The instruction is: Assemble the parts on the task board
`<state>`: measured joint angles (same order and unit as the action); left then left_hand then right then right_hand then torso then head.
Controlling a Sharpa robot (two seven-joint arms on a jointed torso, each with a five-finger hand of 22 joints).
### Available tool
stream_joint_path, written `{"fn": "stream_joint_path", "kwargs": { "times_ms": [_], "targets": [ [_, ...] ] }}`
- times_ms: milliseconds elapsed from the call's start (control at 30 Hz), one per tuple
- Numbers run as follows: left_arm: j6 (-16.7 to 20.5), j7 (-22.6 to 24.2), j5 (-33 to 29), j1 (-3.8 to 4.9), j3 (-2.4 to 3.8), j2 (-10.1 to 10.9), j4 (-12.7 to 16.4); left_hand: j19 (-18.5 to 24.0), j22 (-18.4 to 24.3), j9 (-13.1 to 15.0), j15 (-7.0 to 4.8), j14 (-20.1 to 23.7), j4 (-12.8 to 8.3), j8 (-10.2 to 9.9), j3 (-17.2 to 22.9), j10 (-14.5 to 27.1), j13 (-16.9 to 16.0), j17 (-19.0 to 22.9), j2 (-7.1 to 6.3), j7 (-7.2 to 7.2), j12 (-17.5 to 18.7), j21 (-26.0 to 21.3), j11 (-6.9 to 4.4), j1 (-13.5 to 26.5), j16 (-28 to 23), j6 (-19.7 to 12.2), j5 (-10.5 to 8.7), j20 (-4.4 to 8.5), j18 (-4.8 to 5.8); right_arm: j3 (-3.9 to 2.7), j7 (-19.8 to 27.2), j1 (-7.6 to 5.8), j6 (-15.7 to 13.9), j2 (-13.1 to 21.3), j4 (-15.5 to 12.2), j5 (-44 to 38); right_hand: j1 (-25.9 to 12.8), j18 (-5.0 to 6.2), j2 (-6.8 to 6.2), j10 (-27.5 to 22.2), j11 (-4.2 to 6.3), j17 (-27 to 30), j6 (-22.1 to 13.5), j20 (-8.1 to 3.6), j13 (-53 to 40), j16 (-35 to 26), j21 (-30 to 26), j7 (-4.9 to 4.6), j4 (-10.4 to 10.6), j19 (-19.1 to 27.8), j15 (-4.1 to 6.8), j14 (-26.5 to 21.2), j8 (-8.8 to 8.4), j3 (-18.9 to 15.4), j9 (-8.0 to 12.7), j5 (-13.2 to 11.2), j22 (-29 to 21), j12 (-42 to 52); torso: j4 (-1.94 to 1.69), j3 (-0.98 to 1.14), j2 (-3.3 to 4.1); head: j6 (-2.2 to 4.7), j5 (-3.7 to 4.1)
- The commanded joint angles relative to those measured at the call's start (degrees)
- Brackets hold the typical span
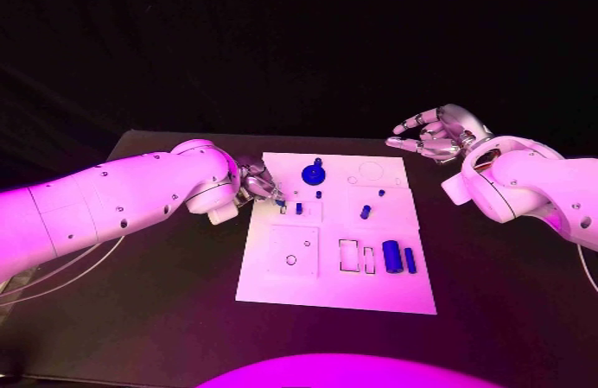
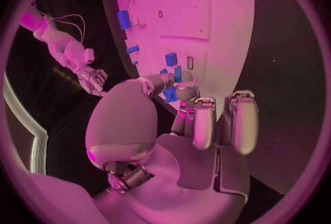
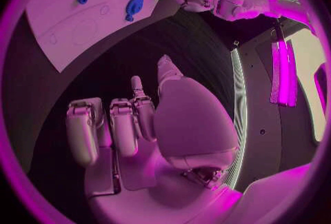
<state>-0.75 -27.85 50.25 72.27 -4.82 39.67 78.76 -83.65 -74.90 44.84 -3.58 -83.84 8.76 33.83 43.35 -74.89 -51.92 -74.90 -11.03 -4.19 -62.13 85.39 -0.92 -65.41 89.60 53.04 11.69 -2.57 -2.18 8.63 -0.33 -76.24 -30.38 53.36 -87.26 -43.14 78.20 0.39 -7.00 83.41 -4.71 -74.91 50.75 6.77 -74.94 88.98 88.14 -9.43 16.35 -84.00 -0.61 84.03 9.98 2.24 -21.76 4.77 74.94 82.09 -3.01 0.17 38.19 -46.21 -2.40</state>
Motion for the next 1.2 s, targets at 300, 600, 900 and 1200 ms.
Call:
{"fn": "stream_joint_path", "kwargs": {
  "times_ms": [300, 600, 900, 1200],
  "targets": [
    [3.1, 0.5, 7.3, -0.81, -0.28, -0.7, 0.9, -0.6, -8.0, 1.3, -0.53, -6.2, -9.0, 0.8, 9.3, -1.2, -1.2, -15.1, 0.04, 1.13, -1.2, 0.3, -0.26, 1.2, 0.4, 1.5, 0.40, 0.07, 0.19, 0.01, 0.6, 0.09, 1.2, 0.0, -0.1, -0.6, 0.6, 0.14, 0.09, -0.1, 0.19, -11.9, -0.3, -0.61, -8.0, -0.3, -0.2, 0.12, -0.5, -5.0, 0.36, 5.2, 0.38, 0.1, 0.1, 0.0, 13.8, -0.1, 0.00, 0.03, 0.00, -0.32, -0.12],
    [3.1, 0.7, 9.8, -0.88, -0.40, -1.4, 0.9, -0.6, -8.0, 1.1, -0.62, -6.2, -9.0, 1.1, 9.3, -1.7, -1.8, -15.1, 0.05, 1.29, -1.7, 0.3, -0.38, 1.6, 0.4, 1.8, 0.30, 0.14, 0.21, 0.01, 0.6, 0.11, 1.3, 0.0, -0.1, -0.6, 0.6, 0.14, 0.06, -0.1, 0.18, -12.0, -0.3, -0.62, -8.0, -0.2, -0.3, 0.11, -0.4, -5.0, 0.37, 5.2, 0.40, 0.0, 0.1, 0.0, 13.8, -0.1, 0.05, 0.04, 0.05, 0.28, 0.10],
    [0.4, 0.3, 11.1, -0.89, -0.53, -2.0, 0.5, -0.5, -7.9, 1.0, -0.69, -6.2, -9.1, 1.3, 9.2, -1.9, -2.0, -15.1, -0.08, 1.43, -2.0, 0.2, -0.50, 1.7, 0.4, 2.0, 0.22, 0.19, 0.17, 0.01, 0.6, 0.15, 1.2, 0.0, 0.0, 0.3, 0.5, 0.12, 0.06, -0.1, 0.18, -12.0, -0.3, -0.62, -8.1, -0.2, -0.2, 0.11, -0.4, -5.1, 0.37, 5.2, 0.41, 0.0, 0.1, -0.1, 13.9, 0.0, -0.01, 0.08, 0.04, -0.27, 0.06],
    [-1.0, -0.4, 13.0, -0.89, -0.60, -2.3, 0.1, -0.5, -7.9, 1.0, -0.71, -6.2, -9.2, 1.3, 9.2, -1.9, -2.1, -15.1, -0.09, 1.46, -2.0, 0.2, -0.53, 1.7, 0.4, 2.0, 0.21, 0.20, 0.17, 0.01, 0.7, 0.20, 1.0, -0.1, 0.0, 0.7, 0.5, 0.12, 0.06, -0.1, 0.18, -12.0, -0.3, -0.62, -8.1, -0.2, -0.2, 0.11, -0.4, -5.1, 0.37, 5.2, 0.41, 0.0, 0.1, -0.1, 13.9, 0.0, 0.01, 0.04, 0.01, -0.50, 0.11]
  ]
}}
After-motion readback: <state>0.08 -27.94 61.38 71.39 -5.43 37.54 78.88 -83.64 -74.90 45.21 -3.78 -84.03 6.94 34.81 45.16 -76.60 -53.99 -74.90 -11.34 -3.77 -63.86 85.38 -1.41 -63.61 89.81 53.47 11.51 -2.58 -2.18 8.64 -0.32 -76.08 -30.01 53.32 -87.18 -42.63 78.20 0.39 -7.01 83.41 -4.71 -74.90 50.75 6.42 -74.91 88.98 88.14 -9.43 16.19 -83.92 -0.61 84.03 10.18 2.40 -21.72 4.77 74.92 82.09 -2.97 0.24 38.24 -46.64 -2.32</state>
